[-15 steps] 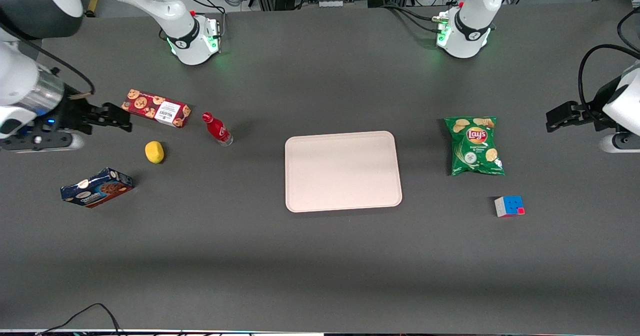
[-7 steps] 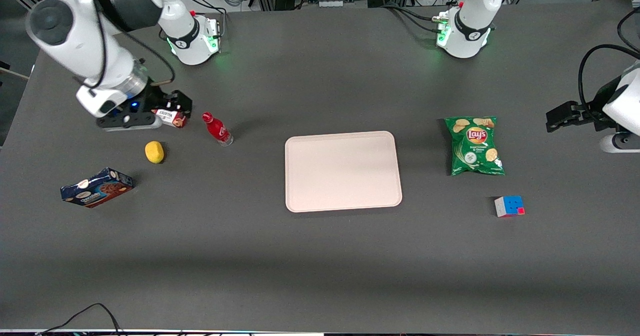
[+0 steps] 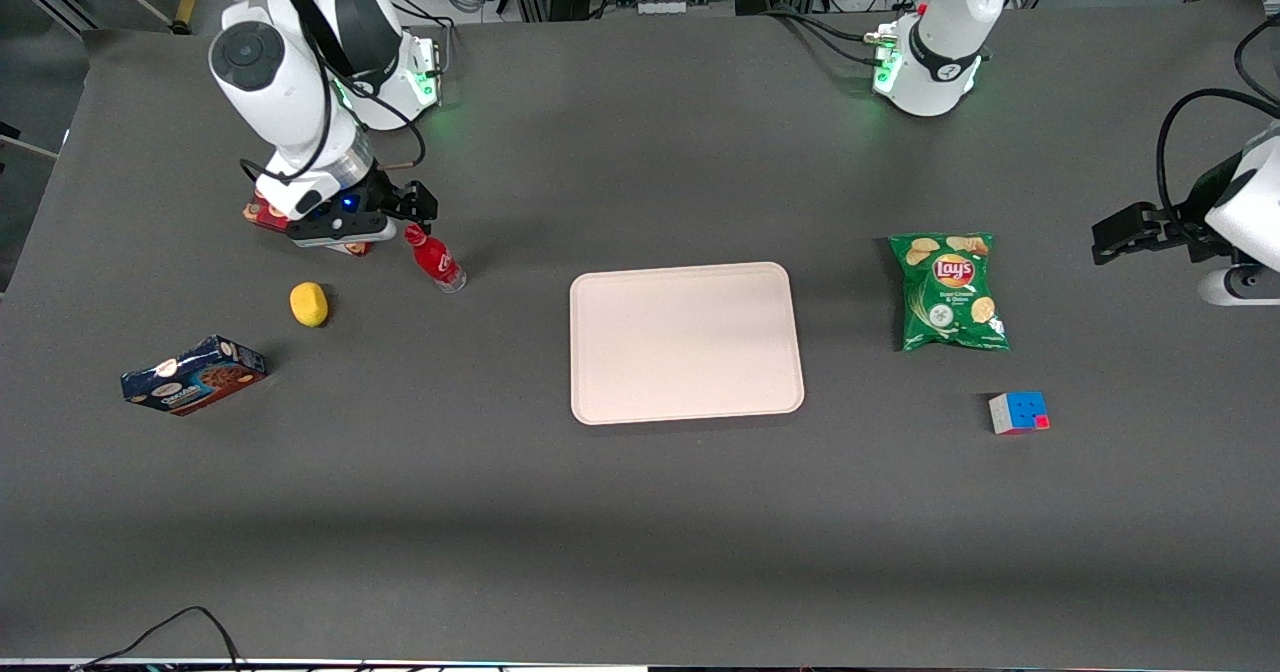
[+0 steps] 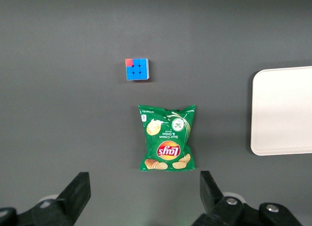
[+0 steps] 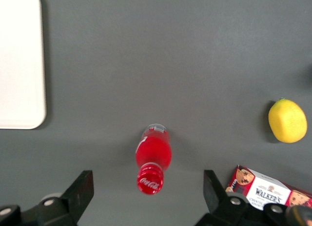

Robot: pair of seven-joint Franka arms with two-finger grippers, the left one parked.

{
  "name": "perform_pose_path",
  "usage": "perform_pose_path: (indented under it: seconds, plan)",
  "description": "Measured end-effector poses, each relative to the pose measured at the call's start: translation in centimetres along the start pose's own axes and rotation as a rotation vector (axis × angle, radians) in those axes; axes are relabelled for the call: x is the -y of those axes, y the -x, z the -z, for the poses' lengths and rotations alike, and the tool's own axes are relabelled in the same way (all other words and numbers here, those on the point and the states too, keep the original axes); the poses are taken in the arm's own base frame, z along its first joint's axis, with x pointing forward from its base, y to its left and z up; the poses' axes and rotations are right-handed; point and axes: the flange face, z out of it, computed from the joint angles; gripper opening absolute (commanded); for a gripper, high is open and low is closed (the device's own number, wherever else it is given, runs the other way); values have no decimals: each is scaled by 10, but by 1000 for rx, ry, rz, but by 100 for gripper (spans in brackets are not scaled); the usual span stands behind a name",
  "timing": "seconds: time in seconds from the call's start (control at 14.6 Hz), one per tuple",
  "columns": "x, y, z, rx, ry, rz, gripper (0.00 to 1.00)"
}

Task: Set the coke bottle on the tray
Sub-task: 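Lower the right gripper around the bottle and close on it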

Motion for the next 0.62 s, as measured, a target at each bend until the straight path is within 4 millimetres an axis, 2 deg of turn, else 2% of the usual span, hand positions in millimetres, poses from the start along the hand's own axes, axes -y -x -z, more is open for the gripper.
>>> perform_pose_path:
  seconds: [0.27,0.62]
  plan:
    - [-5,18,-35,-5,2,2,100]
    - [5,26,-53,6,8,10,100]
